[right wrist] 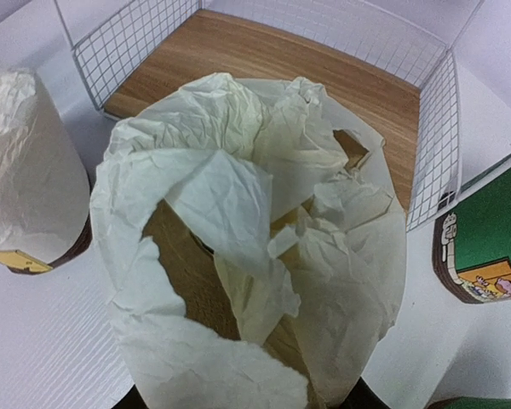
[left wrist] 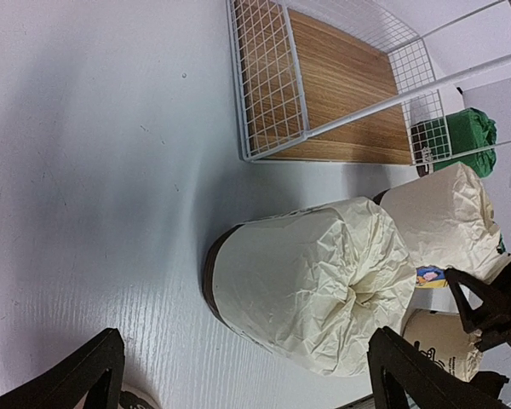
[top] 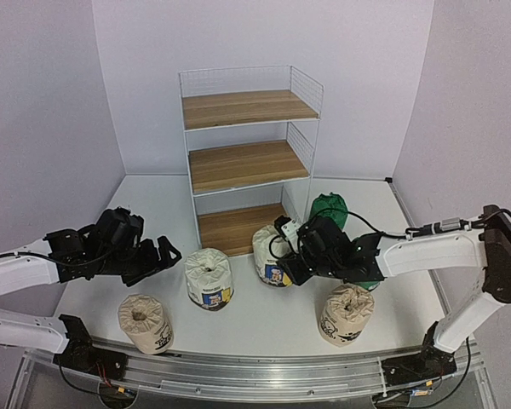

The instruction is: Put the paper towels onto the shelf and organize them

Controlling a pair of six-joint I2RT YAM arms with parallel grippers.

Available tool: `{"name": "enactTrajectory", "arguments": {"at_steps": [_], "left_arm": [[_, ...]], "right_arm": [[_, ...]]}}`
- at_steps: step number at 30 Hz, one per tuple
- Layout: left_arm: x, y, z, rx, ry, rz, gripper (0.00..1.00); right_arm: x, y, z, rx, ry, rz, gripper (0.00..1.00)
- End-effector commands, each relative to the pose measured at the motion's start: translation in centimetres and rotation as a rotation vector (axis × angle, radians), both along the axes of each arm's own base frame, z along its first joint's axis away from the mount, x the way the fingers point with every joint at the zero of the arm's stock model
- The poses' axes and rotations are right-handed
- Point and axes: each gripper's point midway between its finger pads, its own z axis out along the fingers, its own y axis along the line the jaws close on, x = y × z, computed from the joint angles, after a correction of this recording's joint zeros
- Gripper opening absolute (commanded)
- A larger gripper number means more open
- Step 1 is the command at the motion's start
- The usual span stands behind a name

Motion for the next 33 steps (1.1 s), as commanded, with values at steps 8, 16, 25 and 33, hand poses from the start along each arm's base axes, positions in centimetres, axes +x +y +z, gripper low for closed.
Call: {"name": "enactTrajectory", "arguments": {"at_steps": [8, 16, 25, 33], "left_arm": [[0.9, -0.4, 1.5, -0.025, -0.051, 0.011, 1.0], [1.3, -1.0, 1.6, -0.022, -0.049, 0.005, 1.0], [1.6, -1.7, 1.7, -0.027, -0.052, -0.017, 1.0], [1.6, -2.2, 2.0, -0.05, -0.059, -0.036, 1.0]], "right_arm": [[6.1, 1.7, 7.4, 0.263, -0.156, -0.017, 0.31], [8.1, 2.4, 6.4, 0.264, -0.164, 0.005, 0.28], [10.1, 3.4, 5.2, 0.208, -0.215, 0.051, 0.28], [12.3, 3.1, 3.8, 0.19, -0.244, 0.019, 0.28]]}}
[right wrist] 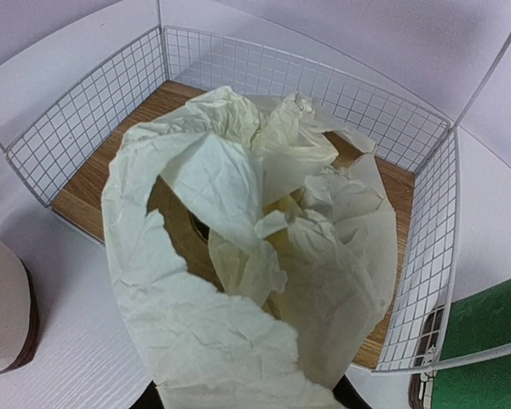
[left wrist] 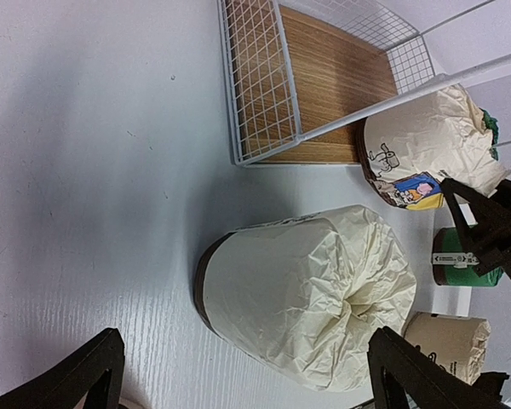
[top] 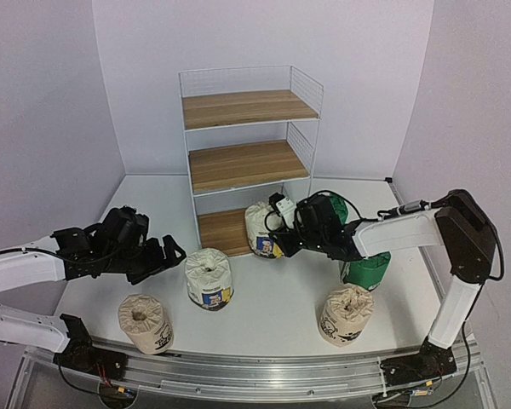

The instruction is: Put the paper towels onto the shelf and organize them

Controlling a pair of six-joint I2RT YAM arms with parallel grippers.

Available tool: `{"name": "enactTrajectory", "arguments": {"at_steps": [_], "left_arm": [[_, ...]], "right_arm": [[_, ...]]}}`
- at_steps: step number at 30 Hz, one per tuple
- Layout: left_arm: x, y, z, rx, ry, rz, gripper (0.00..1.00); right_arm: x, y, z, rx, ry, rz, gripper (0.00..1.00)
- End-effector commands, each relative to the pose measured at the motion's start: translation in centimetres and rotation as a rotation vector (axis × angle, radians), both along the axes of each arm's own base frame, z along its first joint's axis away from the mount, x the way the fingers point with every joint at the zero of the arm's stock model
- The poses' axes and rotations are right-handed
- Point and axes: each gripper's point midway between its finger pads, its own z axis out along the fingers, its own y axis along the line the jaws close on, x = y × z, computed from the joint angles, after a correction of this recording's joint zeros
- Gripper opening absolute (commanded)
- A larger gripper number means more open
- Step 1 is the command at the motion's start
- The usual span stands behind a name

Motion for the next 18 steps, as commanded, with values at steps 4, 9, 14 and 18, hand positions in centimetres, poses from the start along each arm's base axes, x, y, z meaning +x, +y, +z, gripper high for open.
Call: {"name": "enactTrajectory", "arguments": {"at_steps": [4, 9, 14, 18], "left_arm": [[0.9, -1.5, 2.8, -0.065, -0.065, -0.032, 1.0], [0.9, -1.5, 2.7, -0.063, -0.061, -0.029, 1.0], [0.9, -1.6, 2.5, -0.058, -0.051, -0.032, 1.0], [0.9, -1.6, 2.6, -0.055, -0.054, -0.034, 1.0]], "right_arm": [[4.0, 0.7, 3.0, 0.086, -0.122, -0.042, 0.36], [5.0, 0.1, 2.3, 0.077, -0.118, -0.065, 0.54], [4.5, -0.3, 2.6, 0.091, -0.109, -0.072, 0.7], [3.7, -0.8, 3.1, 0.104, -0.099, -0.071, 0.77]]}}
